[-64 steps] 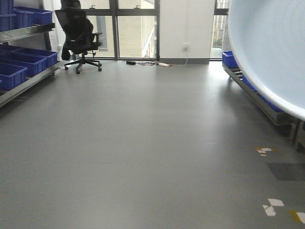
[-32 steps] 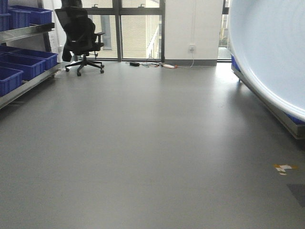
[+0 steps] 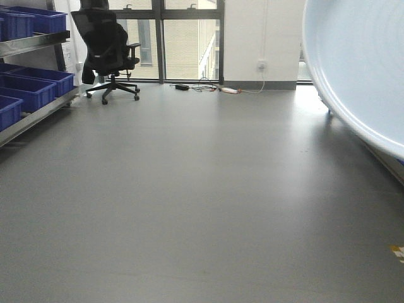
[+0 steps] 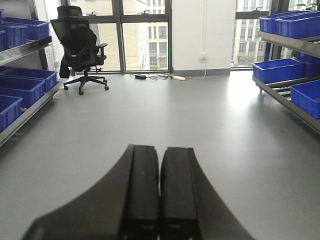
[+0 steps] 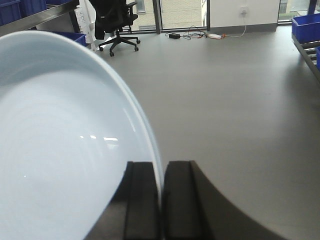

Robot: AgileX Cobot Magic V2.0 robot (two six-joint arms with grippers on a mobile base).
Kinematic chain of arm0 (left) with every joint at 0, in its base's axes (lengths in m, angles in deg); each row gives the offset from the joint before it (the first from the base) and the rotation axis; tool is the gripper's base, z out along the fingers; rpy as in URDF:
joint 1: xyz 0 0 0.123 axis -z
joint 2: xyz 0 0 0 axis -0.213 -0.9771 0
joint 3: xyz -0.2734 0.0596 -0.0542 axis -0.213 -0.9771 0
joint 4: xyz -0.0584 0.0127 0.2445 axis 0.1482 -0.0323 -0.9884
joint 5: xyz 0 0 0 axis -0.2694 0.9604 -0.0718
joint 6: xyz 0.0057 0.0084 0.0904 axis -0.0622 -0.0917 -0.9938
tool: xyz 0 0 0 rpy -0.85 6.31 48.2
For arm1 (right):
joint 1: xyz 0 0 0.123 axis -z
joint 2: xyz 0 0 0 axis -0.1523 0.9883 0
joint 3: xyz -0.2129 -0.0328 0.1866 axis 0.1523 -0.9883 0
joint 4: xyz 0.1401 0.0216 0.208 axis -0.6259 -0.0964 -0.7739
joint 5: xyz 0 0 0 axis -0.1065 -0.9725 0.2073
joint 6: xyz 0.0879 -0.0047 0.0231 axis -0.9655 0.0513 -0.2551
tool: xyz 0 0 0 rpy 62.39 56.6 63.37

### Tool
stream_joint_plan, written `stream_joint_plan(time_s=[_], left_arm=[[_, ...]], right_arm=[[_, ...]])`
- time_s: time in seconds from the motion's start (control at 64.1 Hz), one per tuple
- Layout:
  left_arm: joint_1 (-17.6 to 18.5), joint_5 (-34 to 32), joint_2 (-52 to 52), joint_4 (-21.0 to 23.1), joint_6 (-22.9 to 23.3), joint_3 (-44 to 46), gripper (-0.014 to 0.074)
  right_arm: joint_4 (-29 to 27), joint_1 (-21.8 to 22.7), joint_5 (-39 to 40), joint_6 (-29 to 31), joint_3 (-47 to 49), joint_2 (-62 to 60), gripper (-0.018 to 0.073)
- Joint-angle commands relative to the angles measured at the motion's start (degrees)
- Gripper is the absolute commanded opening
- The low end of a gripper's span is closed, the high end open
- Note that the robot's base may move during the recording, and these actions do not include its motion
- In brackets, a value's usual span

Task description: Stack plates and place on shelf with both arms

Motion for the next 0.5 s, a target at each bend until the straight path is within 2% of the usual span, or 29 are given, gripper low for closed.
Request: stream_joint_plan(time_s=[0.0, 0.483], left_arm=[[0.08, -4.65, -0.62, 0.05, 0.11, 1.77, 0.0080], [0.08, -4.65, -0.62, 0.05, 0.11, 1.77, 0.0080]], right_arm=[[-0.39, 0.12, 5.49, 0.14, 1.93, 0.30, 0.0041], [-0.39, 0.12, 5.44, 0.14, 1.93, 0.30, 0.0041]])
